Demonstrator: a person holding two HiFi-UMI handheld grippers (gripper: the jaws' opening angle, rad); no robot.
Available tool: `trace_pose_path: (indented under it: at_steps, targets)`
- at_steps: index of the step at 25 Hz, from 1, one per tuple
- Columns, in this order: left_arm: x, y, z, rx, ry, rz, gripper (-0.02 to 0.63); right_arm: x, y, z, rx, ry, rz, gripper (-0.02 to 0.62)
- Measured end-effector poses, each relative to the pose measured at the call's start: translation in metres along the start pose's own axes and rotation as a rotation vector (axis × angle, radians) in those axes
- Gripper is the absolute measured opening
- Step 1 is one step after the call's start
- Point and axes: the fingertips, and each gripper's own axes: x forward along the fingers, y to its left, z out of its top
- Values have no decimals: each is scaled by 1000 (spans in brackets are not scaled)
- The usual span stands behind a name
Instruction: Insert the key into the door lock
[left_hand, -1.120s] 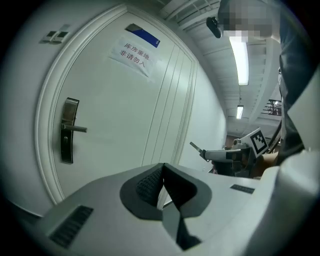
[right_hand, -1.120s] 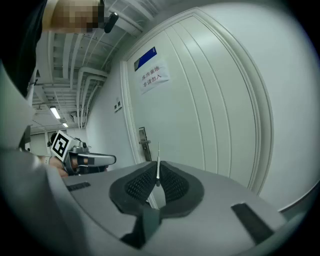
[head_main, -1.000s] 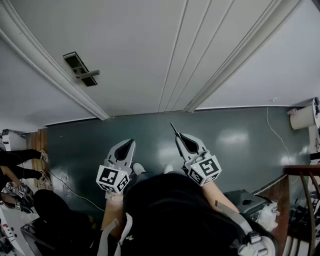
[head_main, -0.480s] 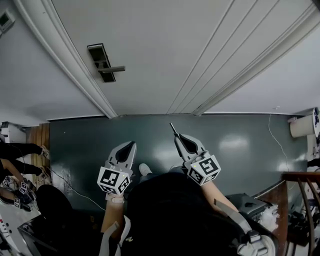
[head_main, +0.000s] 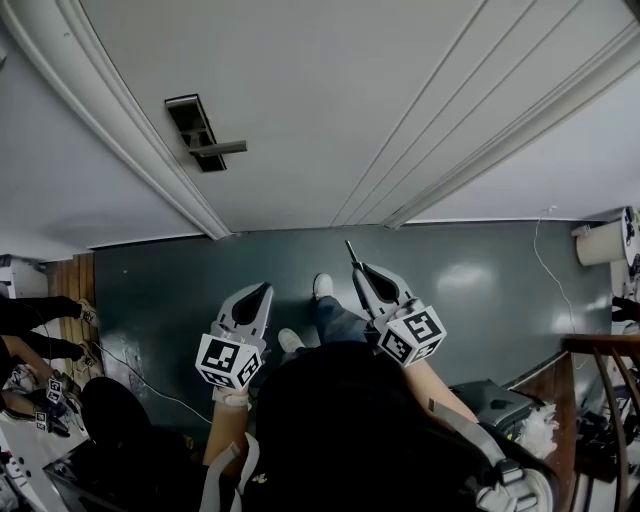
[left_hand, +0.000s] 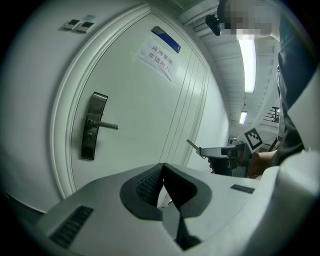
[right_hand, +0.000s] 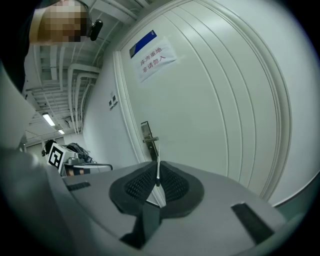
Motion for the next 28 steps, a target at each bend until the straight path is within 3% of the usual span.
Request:
trace_pose_path:
  at_steps: [14,22,28]
  targets:
    - [134,32,47,21,24,28,9,73,-110,60,81,-38,69,34]
    - [190,33,64,-17,2,106,9,99,-153,78,152,-25,196,34]
    - [203,43,73,-17,-18,175,9,125,-162,83,224,-2,300,34]
